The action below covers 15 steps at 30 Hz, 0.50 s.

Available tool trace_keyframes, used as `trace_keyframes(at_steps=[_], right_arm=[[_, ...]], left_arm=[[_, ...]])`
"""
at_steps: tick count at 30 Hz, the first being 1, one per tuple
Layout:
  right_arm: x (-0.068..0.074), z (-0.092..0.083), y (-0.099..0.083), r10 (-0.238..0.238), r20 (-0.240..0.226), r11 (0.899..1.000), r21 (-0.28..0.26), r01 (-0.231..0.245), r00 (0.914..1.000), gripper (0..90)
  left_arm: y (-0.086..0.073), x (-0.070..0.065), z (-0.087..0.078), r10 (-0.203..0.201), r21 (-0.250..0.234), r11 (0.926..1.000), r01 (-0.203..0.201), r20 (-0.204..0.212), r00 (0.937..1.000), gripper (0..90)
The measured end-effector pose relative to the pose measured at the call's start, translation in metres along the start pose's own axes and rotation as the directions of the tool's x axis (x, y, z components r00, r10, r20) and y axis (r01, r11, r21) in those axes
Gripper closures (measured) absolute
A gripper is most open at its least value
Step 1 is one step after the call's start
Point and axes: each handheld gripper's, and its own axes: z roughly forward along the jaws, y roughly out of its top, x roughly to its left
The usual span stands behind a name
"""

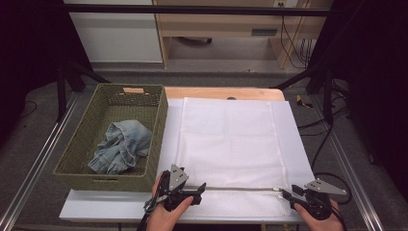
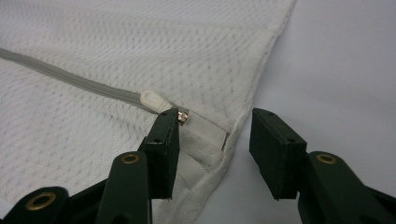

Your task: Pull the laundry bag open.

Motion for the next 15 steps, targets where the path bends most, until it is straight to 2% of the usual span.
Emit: trace_keyframes(at_steps=[1,5,8,9,11,13,15], right_arm=[[0.0,0.0,0.0,0.0,0.0,1.0,0.0,0.0,1.0,52.7],[0.006,0.006,0.0,-0.056,0.005,0.998,0.04,0.056,0.9984,53.8],[0.01,0.008,0.0,-0.096,0.024,0.994,0.05,0.095,0.9951,56.6],[0.01,0.008,0.0,-0.096,0.024,0.994,0.05,0.095,0.9951,56.6],[0.012,0.007,-0.001,-0.119,0.028,0.992,0.052,0.117,0.9925,68.6],[0.013,0.006,-0.001,-0.133,0.024,0.99,0.056,0.131,0.9909,71.9],[0.016,0.006,0.001,-0.136,0.031,0.989,0.066,0.134,0.9902,82.4]], left_arm=[[0.0,0.0,0.0,0.0,0.0,1.0,0.0,0.0,1.0,10.5],[0.001,-0.001,0.0,0.005,0.001,1.0,-0.005,0.002,1.0,10.6],[0.001,-0.002,0.0,0.006,0.001,1.0,-0.006,0.003,1.0,10.7],[0.001,-0.002,0.0,0.006,0.001,1.0,-0.006,0.003,1.0,10.7],[0.001,-0.003,0.0,0.012,0.0,0.9999,-0.012,0.0,0.9999,10.9],[0.001,-0.003,-0.001,0.014,-0.001,0.9999,-0.014,-0.001,0.9999,11.0],[0.002,-0.004,-0.001,0.012,-0.005,0.9999,-0.013,-0.003,0.9999,11.3]])
